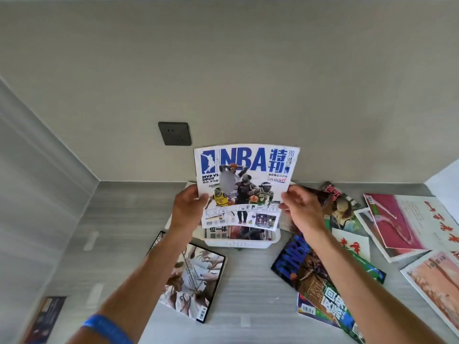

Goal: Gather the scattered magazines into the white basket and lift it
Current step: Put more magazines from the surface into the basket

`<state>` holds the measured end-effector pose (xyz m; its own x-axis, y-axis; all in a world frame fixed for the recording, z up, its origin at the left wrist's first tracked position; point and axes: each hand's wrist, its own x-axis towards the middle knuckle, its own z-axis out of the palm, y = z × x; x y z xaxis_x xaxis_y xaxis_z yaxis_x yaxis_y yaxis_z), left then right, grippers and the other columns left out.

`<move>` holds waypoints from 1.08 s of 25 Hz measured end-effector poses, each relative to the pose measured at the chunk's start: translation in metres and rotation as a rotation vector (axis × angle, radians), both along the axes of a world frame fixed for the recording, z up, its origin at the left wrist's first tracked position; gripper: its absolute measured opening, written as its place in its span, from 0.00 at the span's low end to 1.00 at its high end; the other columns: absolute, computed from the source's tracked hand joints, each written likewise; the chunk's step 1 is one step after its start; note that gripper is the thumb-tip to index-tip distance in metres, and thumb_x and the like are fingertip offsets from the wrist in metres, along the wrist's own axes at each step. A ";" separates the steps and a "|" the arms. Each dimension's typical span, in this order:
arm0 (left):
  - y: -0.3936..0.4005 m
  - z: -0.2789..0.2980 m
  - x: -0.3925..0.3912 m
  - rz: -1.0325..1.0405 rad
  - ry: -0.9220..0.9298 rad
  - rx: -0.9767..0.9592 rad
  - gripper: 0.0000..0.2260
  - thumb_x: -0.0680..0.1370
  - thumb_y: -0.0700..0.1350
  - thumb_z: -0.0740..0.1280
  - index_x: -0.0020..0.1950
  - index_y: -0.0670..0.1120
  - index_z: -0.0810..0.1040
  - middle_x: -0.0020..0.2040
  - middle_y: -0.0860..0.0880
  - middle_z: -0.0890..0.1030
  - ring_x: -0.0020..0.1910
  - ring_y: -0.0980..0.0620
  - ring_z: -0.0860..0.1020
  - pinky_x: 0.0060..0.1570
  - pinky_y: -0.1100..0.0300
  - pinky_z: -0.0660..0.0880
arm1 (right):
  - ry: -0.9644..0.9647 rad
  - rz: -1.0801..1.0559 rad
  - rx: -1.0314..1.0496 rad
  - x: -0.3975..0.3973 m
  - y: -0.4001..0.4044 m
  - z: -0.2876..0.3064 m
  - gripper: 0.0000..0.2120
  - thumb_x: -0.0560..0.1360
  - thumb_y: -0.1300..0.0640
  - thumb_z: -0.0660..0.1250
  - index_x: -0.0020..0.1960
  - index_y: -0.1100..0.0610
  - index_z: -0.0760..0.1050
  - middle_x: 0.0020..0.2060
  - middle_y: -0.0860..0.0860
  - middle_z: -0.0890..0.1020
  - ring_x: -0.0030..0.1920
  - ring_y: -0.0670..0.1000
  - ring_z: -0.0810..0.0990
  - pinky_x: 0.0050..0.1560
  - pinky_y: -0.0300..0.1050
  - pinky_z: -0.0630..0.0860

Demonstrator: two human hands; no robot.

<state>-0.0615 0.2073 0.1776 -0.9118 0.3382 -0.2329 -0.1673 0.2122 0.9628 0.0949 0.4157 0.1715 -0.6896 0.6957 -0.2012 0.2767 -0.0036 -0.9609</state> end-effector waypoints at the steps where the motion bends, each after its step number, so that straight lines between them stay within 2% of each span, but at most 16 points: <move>1: 0.012 -0.003 -0.012 0.026 -0.030 -0.033 0.14 0.76 0.35 0.65 0.42 0.54 0.81 0.42 0.55 0.86 0.38 0.54 0.82 0.36 0.63 0.78 | -0.025 -0.020 -0.070 -0.018 0.005 -0.002 0.06 0.78 0.62 0.66 0.47 0.53 0.79 0.42 0.51 0.83 0.39 0.49 0.84 0.42 0.43 0.82; 3: 0.026 -0.022 -0.028 0.022 -0.089 -0.172 0.13 0.78 0.36 0.62 0.47 0.51 0.81 0.51 0.48 0.84 0.43 0.50 0.81 0.43 0.56 0.79 | -0.098 -0.054 -0.148 -0.045 0.012 -0.016 0.10 0.79 0.64 0.63 0.45 0.52 0.78 0.46 0.54 0.82 0.42 0.55 0.83 0.50 0.52 0.81; 5: 0.029 -0.050 -0.035 -0.020 -0.121 -0.274 0.13 0.78 0.37 0.60 0.55 0.49 0.81 0.55 0.45 0.83 0.50 0.44 0.81 0.52 0.45 0.80 | -0.189 -0.058 -0.110 -0.057 0.019 -0.041 0.10 0.78 0.65 0.63 0.46 0.53 0.80 0.45 0.53 0.82 0.38 0.51 0.82 0.43 0.44 0.82; 7: 0.026 -0.075 -0.037 -0.013 -0.116 -0.305 0.13 0.78 0.38 0.61 0.53 0.51 0.82 0.52 0.45 0.84 0.50 0.42 0.82 0.54 0.41 0.79 | -0.245 0.020 -0.100 -0.057 0.021 -0.061 0.13 0.76 0.68 0.63 0.55 0.56 0.79 0.44 0.50 0.83 0.36 0.46 0.82 0.34 0.34 0.80; 8: 0.025 -0.082 -0.037 0.001 -0.107 -0.294 0.12 0.78 0.39 0.61 0.50 0.52 0.82 0.51 0.45 0.85 0.49 0.42 0.82 0.53 0.41 0.79 | -0.248 0.070 -0.149 -0.054 0.019 -0.068 0.17 0.74 0.70 0.64 0.58 0.54 0.77 0.48 0.49 0.84 0.38 0.45 0.83 0.35 0.36 0.80; 10: 0.026 -0.089 -0.038 0.070 -0.120 -0.272 0.10 0.77 0.40 0.63 0.49 0.51 0.83 0.52 0.43 0.85 0.50 0.39 0.82 0.54 0.41 0.79 | -0.259 0.109 -0.179 -0.047 0.013 -0.070 0.23 0.73 0.71 0.65 0.63 0.51 0.74 0.60 0.49 0.81 0.50 0.47 0.83 0.50 0.48 0.82; 12: 0.028 -0.089 -0.034 0.166 -0.126 -0.284 0.10 0.77 0.42 0.64 0.54 0.48 0.83 0.59 0.42 0.82 0.57 0.38 0.79 0.60 0.42 0.76 | -0.321 0.043 -0.095 -0.034 0.008 -0.064 0.29 0.73 0.68 0.66 0.72 0.53 0.66 0.67 0.48 0.73 0.62 0.54 0.78 0.64 0.56 0.75; 13: 0.028 -0.089 -0.022 0.170 -0.096 -0.317 0.11 0.77 0.41 0.64 0.57 0.47 0.82 0.63 0.44 0.80 0.60 0.40 0.79 0.62 0.44 0.75 | -0.367 -0.007 -0.050 -0.019 0.006 -0.061 0.30 0.73 0.67 0.66 0.73 0.54 0.64 0.67 0.49 0.72 0.64 0.55 0.76 0.65 0.55 0.74; 14: 0.030 -0.087 -0.006 0.144 -0.027 -0.338 0.12 0.76 0.39 0.64 0.58 0.47 0.81 0.64 0.45 0.79 0.60 0.42 0.78 0.61 0.48 0.76 | -0.384 -0.040 -0.025 -0.001 0.003 -0.060 0.28 0.73 0.65 0.65 0.72 0.55 0.65 0.67 0.50 0.73 0.63 0.55 0.77 0.61 0.50 0.76; 17: 0.035 -0.092 0.070 -0.035 0.197 -0.290 0.12 0.74 0.33 0.65 0.51 0.48 0.81 0.55 0.50 0.80 0.53 0.46 0.81 0.45 0.61 0.75 | -0.472 -0.076 -0.056 0.080 -0.009 -0.077 0.22 0.73 0.66 0.66 0.67 0.59 0.72 0.63 0.56 0.78 0.54 0.52 0.82 0.43 0.33 0.78; 18: 0.035 -0.097 0.096 -0.108 0.220 -0.300 0.13 0.73 0.32 0.66 0.48 0.48 0.81 0.53 0.50 0.80 0.50 0.47 0.81 0.44 0.62 0.74 | -0.535 -0.073 -0.074 0.108 -0.014 -0.087 0.20 0.73 0.66 0.66 0.65 0.61 0.73 0.62 0.58 0.79 0.54 0.52 0.82 0.44 0.34 0.79; 19: 0.039 -0.104 0.123 -0.172 0.195 -0.312 0.13 0.72 0.31 0.66 0.47 0.48 0.81 0.51 0.49 0.82 0.47 0.47 0.81 0.43 0.61 0.73 | -0.630 -0.049 -0.061 0.139 -0.014 -0.093 0.20 0.73 0.65 0.67 0.65 0.63 0.73 0.62 0.59 0.79 0.56 0.54 0.81 0.50 0.40 0.79; 21: 0.048 -0.116 0.163 -0.284 0.074 -0.328 0.14 0.72 0.31 0.65 0.46 0.49 0.81 0.49 0.47 0.84 0.44 0.49 0.81 0.40 0.61 0.74 | -0.792 0.032 -0.016 0.177 0.005 -0.107 0.22 0.73 0.63 0.68 0.67 0.61 0.72 0.65 0.58 0.78 0.60 0.55 0.79 0.57 0.44 0.75; 23: 0.065 -0.120 0.193 -0.431 -0.017 -0.358 0.14 0.73 0.35 0.64 0.45 0.54 0.81 0.48 0.50 0.84 0.40 0.55 0.81 0.35 0.64 0.75 | -0.773 0.004 -0.062 0.197 0.037 -0.112 0.20 0.75 0.64 0.67 0.66 0.60 0.72 0.64 0.57 0.78 0.59 0.57 0.79 0.59 0.47 0.77; 25: 0.084 -0.121 0.217 -0.564 0.010 -0.431 0.12 0.75 0.39 0.63 0.45 0.56 0.81 0.50 0.52 0.83 0.41 0.58 0.81 0.34 0.69 0.74 | -0.688 -0.002 -0.064 0.207 0.067 -0.112 0.17 0.76 0.65 0.67 0.64 0.60 0.74 0.62 0.57 0.79 0.57 0.59 0.81 0.58 0.54 0.79; 27: 0.101 -0.132 0.239 -0.696 0.108 -0.577 0.13 0.76 0.40 0.62 0.52 0.55 0.81 0.58 0.53 0.81 0.52 0.56 0.79 0.45 0.65 0.75 | -0.634 0.081 0.086 0.215 0.087 -0.114 0.16 0.76 0.62 0.67 0.64 0.57 0.73 0.63 0.55 0.79 0.52 0.51 0.81 0.51 0.46 0.79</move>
